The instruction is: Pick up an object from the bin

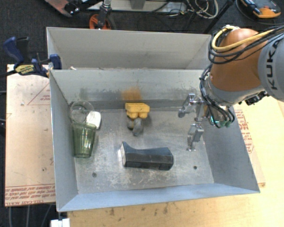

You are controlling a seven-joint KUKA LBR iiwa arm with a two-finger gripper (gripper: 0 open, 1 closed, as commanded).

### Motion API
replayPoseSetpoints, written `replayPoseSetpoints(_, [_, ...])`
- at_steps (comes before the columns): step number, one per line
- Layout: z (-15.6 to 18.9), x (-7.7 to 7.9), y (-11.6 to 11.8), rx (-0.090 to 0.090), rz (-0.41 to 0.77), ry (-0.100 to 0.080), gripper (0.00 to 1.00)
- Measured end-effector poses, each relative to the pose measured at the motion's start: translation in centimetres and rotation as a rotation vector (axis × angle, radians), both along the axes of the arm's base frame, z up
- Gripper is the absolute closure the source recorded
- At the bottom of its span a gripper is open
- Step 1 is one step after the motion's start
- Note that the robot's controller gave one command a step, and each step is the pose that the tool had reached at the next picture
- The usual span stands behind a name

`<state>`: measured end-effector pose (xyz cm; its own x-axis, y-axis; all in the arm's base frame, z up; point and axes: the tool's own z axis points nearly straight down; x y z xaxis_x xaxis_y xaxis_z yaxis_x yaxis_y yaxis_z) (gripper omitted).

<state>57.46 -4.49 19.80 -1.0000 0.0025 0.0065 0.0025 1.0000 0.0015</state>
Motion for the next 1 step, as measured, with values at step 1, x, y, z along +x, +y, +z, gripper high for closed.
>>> replayPoseSetpoints(1, [0.44,0.16,0.01,-0.001,0.001,-0.008,0.0])
